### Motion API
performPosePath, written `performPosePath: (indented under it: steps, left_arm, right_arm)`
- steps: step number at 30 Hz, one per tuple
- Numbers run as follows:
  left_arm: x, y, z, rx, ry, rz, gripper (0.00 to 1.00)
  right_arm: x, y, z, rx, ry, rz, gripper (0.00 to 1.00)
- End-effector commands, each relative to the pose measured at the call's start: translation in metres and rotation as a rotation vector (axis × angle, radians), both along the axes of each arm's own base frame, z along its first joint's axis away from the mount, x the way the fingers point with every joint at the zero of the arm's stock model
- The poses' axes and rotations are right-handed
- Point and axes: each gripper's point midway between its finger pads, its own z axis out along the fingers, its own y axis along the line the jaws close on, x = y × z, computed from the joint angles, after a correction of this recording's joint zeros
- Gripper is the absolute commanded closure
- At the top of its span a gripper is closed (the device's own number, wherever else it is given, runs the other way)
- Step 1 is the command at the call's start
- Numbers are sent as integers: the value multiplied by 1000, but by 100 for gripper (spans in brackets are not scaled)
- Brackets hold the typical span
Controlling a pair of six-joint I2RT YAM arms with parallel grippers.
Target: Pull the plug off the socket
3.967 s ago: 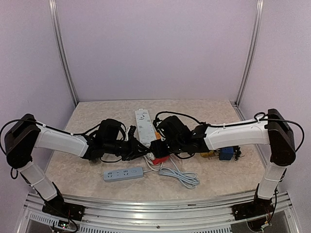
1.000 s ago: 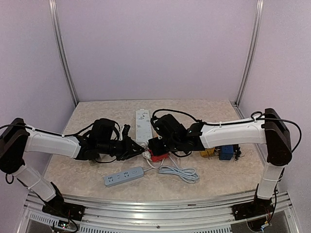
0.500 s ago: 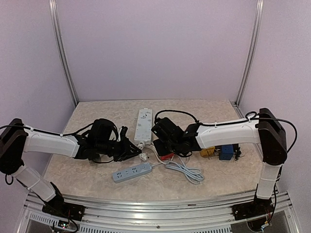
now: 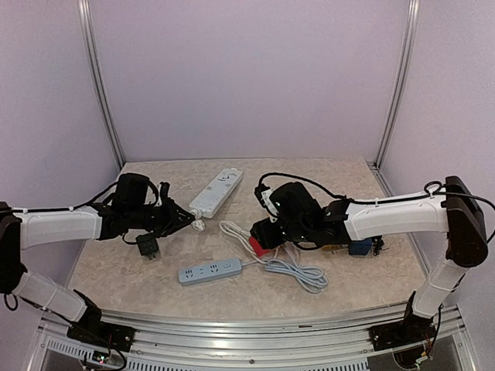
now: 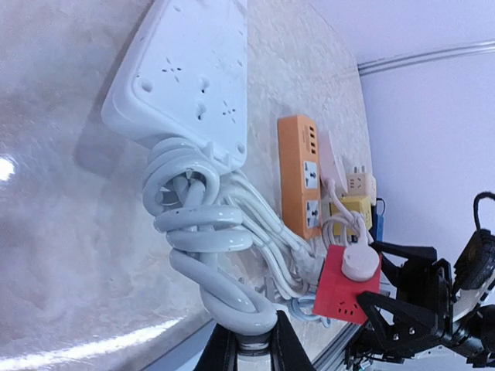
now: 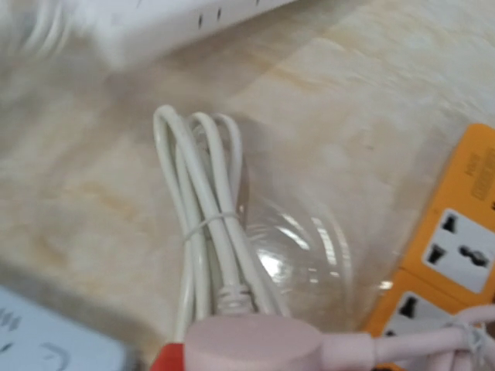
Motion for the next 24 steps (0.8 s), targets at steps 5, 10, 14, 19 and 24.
performPosePath:
  steps: [5,10,14,19,24]
  left_arm:
    - [37,100,18,116,-119,193,100]
    - [40,168,10,137,-114,335,100]
    - [37,197,6,153,-109,384,100]
    - [37,215,-18,203,-44,401,100]
    - [38,217,-35,207,3,396,99]
  right_arm:
    - [-9,22,72,228,-124,139,100]
    - [-12,23,73,238,-116,152,100]
    - [-13,25,72,238,-111,157,100]
    - [-12,29,72,238,-104,171,100]
    - [-12,30,71,234,-101,172,100]
